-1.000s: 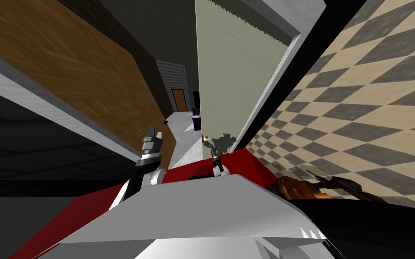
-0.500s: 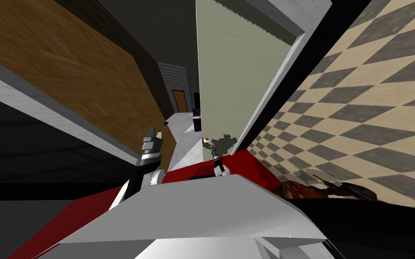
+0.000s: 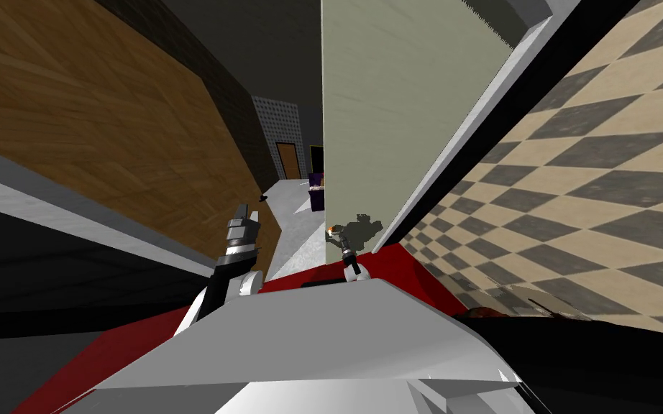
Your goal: Push the door open
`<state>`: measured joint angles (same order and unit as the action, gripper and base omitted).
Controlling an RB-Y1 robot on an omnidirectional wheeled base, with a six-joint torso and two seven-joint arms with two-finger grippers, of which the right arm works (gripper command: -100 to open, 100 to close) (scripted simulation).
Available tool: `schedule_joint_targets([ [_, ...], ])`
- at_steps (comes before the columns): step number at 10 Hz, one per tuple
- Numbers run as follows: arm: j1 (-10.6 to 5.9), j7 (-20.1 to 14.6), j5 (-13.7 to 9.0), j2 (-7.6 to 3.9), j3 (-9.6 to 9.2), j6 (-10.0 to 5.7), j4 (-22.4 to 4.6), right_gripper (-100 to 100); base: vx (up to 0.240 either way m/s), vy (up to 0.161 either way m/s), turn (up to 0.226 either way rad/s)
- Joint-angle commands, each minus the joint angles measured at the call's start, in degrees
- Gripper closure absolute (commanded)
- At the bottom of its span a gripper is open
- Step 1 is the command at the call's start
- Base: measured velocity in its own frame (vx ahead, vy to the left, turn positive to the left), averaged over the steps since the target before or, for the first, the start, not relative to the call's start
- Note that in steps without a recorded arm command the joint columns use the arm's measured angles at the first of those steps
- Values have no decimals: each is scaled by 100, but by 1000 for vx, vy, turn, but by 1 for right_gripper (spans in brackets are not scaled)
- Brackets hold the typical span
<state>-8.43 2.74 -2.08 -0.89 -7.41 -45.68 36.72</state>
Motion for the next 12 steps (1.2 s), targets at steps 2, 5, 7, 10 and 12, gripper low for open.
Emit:
schedule_joint_targets([
  [2, -19, -2, -14, 226, 33, -44, -62, -100, 196, 31, 27],
  [5, -84, 2, -19, 160, 39, -103, -198, 100, 16, 2, 1],
  [7, -84, 2, -19, 160, 39, -103, -198, 100, -7, -3, 9],
  [10, -122, 17, -55, 96, 101, -100, -178, 100, 31, 14, -5],
  [12, -123, 36, -87, 42, 158, -98, -177, 100, 151, 52, -24],
])
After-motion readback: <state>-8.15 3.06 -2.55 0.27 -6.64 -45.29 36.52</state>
